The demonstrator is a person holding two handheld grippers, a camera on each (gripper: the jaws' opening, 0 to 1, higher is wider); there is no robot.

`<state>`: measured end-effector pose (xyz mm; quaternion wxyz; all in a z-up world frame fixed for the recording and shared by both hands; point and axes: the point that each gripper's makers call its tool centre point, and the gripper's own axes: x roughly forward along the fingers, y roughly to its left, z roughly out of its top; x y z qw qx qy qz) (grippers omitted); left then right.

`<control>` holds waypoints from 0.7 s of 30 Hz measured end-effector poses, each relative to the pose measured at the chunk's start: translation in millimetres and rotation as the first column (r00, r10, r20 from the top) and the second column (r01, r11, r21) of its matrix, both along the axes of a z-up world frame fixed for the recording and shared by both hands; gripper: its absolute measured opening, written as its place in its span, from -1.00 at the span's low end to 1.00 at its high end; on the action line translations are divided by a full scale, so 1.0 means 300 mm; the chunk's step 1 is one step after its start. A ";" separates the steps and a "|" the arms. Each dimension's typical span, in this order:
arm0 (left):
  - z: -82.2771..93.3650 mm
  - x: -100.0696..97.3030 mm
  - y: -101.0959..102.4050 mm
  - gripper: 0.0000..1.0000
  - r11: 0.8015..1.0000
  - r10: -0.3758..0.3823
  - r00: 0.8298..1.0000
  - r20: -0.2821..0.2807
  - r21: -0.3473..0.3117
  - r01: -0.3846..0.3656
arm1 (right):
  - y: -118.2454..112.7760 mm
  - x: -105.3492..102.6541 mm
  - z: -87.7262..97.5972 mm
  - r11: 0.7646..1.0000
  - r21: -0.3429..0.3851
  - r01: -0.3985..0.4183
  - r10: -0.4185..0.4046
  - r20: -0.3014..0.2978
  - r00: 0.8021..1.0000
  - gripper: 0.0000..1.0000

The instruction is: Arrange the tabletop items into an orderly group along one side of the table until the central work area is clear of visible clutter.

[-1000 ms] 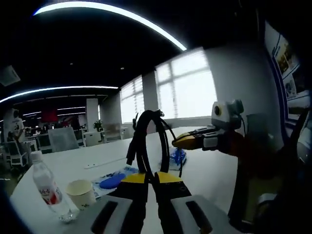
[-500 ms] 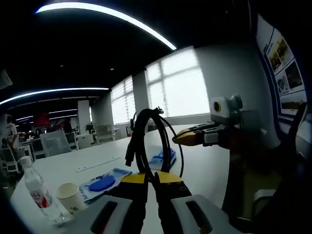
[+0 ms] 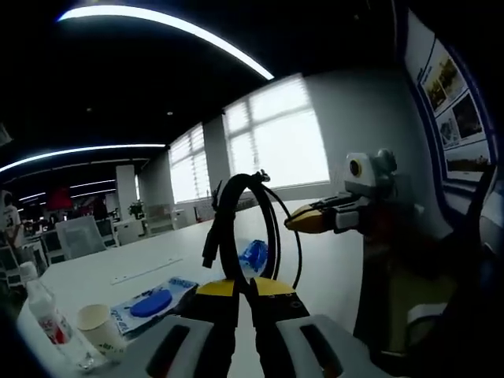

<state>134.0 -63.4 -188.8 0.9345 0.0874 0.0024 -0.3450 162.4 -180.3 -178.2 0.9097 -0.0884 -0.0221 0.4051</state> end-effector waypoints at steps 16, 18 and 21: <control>-0.044 -0.006 -0.158 -0.92 0.995 -0.087 0.996 -0.029 0.042 0.088 | -0.162 -0.046 -0.038 0.995 -0.017 0.093 -0.094 -0.031 0.995 -0.99; -0.052 -0.004 -0.164 -0.92 0.995 -0.091 0.995 -0.035 0.045 0.093 | -0.170 -0.045 -0.045 0.995 -0.017 0.099 -0.099 -0.037 0.994 -0.99; -0.059 -0.001 -0.175 -0.92 0.994 -0.099 0.994 -0.041 0.050 0.101 | -0.181 -0.045 -0.051 0.994 -0.017 0.107 -0.108 -0.040 0.993 -0.99</control>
